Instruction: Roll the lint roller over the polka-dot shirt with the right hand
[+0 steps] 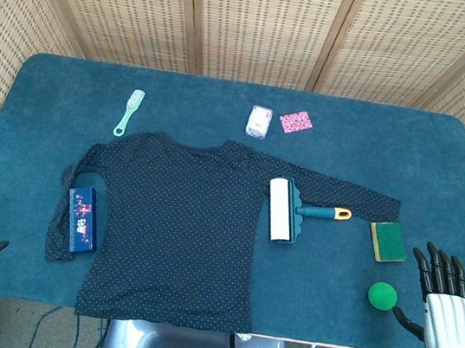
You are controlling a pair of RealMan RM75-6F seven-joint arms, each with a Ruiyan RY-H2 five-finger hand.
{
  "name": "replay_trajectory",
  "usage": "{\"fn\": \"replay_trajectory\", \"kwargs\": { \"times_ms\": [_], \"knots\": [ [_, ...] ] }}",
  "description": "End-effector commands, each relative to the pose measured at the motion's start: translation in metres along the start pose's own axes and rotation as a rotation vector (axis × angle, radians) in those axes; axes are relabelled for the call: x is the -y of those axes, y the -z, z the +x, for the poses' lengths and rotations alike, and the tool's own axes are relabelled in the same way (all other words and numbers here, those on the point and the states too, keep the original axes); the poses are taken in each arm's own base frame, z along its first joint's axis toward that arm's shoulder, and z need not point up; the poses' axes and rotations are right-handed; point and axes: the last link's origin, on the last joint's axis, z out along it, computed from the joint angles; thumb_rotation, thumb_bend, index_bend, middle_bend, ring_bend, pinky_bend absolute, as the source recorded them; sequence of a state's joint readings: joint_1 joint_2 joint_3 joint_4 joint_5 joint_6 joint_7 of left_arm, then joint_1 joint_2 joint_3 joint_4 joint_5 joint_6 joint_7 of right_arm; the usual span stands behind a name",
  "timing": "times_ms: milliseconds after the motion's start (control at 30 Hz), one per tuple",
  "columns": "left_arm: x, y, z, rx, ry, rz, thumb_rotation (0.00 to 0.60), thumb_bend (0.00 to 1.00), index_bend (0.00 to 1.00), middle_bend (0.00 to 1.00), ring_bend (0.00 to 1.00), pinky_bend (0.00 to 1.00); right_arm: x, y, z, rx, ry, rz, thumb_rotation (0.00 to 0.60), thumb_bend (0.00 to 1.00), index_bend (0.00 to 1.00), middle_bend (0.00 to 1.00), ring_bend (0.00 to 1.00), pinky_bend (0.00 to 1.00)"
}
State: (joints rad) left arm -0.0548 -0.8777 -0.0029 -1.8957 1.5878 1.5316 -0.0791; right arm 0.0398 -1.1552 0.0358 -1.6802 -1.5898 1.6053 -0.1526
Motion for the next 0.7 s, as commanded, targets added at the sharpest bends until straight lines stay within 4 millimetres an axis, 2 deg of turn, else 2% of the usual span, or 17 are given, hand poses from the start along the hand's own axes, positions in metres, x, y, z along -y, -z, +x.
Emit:
{"fn": "replay_trajectory", "kwargs": {
  "times_ms": [33,167,267,300,367,400,433,467,500,533,600,633,700],
  "knots": [
    [0.001,0.001,0.001,0.0,0.0,0.001,0.6,0.0,0.0,0.0,0.0,0.0,0.001,0.0,0.0,0.004,0.002,0.002,0.6,0.0,0.0,0.0,0.0,0.0],
    [0.003,0.0,0.001,0.003,0.001,0.007,0.6,0.0,0.0,0.0,0.0,0.0,0.003,-0.002,-0.003,0.016,-0.002,0.007,0.6,0.0,0.0,0.0,0.0,0.0],
    [0.005,-0.002,0.001,0.002,0.0,0.02,0.6,0.0,0.0,0.0,0.0,0.0,0.009,-0.015,-0.004,0.04,-0.017,0.024,0.6,0.0,0.0,0.0,0.0,0.0],
    [0.005,-0.004,0.0,0.004,0.0,0.025,0.6,0.0,0.0,0.0,0.0,0.0,0.012,-0.026,-0.004,0.052,-0.021,0.032,0.6,0.0,0.0,0.02,0.01,0.0],
    [0.006,-0.007,-0.002,0.011,-0.004,0.031,0.6,0.0,0.0,0.0,0.0,0.0,0.018,-0.052,-0.001,0.067,-0.012,0.047,0.6,0.0,0.0,0.18,0.17,0.01],
    [0.005,-0.008,-0.002,0.012,-0.005,0.033,0.6,0.0,0.0,0.0,0.0,0.0,0.02,-0.059,-0.001,0.071,-0.007,0.051,0.6,0.0,0.0,0.34,0.33,0.08],
    [0.005,-0.01,-0.003,0.014,-0.006,0.035,0.6,0.0,0.0,0.0,0.0,0.0,0.02,-0.049,0.003,0.076,0.001,0.043,0.6,0.0,0.0,0.5,0.52,0.21],
    [0.005,-0.011,-0.004,0.016,-0.007,0.039,0.6,0.0,0.0,0.0,0.0,0.0,0.028,-0.077,0.001,0.082,0.003,0.061,0.6,0.0,0.0,0.59,0.62,0.34],
    [0.005,-0.013,-0.004,0.018,-0.008,0.042,0.6,0.0,0.0,0.0,0.0,0.0,0.033,-0.094,-0.002,0.101,-0.001,0.071,0.6,0.0,0.0,0.71,0.76,0.55],
    [0.005,-0.013,-0.005,0.02,-0.009,0.044,0.6,0.0,0.0,0.0,0.0,0.0,0.038,-0.104,-0.003,0.113,-0.012,0.078,0.6,0.0,0.0,0.81,0.86,0.73],
    [0.005,-0.016,-0.006,0.027,-0.013,0.053,0.6,0.0,0.0,0.0,0.0,0.0,0.051,-0.129,-0.008,0.139,-0.042,0.104,0.6,0.0,0.0,0.91,0.95,0.93],
    [0.005,-0.017,-0.007,0.032,-0.016,0.058,0.6,0.0,0.0,0.0,0.0,0.0,0.057,-0.145,-0.012,0.15,-0.03,0.116,0.6,0.0,0.0,0.95,0.98,0.97],
    [0.005,-0.019,-0.008,0.037,-0.018,0.065,0.6,0.0,0.0,0.0,0.0,0.0,0.063,-0.159,-0.019,0.166,-0.008,0.119,0.6,0.0,0.0,0.99,1.0,1.0]
  ]
}}
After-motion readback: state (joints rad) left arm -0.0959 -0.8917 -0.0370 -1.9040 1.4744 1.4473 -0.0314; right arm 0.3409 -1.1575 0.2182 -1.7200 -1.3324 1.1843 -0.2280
